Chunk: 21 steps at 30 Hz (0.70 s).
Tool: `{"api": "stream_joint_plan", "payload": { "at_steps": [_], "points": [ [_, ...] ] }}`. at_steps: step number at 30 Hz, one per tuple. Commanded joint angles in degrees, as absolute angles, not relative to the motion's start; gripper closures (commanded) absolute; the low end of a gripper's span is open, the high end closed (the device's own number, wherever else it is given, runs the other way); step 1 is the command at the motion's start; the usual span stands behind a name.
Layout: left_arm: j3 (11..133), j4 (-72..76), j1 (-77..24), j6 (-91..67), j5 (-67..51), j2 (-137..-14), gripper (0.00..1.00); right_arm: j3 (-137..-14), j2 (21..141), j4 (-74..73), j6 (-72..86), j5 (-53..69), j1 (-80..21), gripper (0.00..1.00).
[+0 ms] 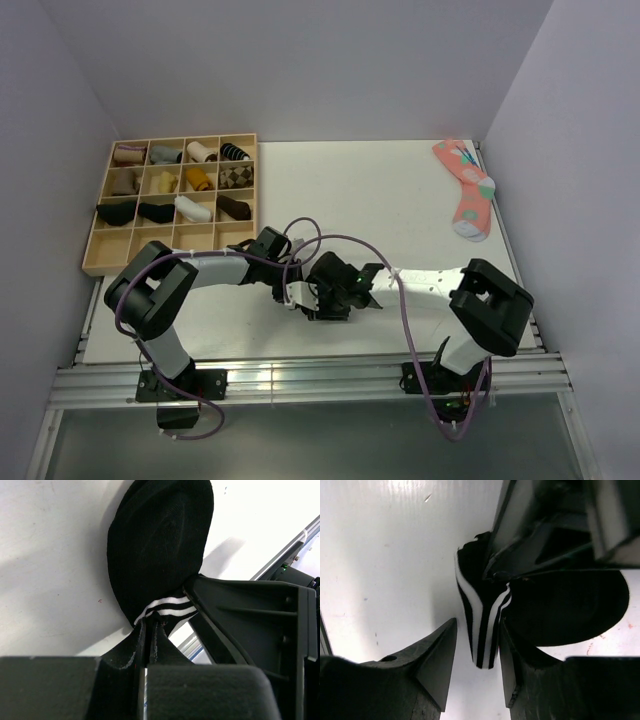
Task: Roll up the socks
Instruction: Roll the sock at the center of the board.
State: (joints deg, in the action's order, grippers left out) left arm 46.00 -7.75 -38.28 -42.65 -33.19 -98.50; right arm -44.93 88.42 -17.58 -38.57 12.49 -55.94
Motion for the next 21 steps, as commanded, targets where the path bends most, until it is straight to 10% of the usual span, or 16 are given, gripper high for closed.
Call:
{"api": "stream_joint_plan", "payload": {
  "at_steps": [1, 21],
  "points": [
    [45.35, -9.58, -38.50, -40.60, -31.20, -99.67, 1.00, -47.55, 89.47, -17.49, -38.15, 11.07, -56.60, 0.54],
    [37.63, 1.91, -38.50, -50.88, -30.24, -93.00, 0.92, -57.92, 97.03, -31.45, -35.86, 25.83, -48.43, 0.83]
  ]
}}
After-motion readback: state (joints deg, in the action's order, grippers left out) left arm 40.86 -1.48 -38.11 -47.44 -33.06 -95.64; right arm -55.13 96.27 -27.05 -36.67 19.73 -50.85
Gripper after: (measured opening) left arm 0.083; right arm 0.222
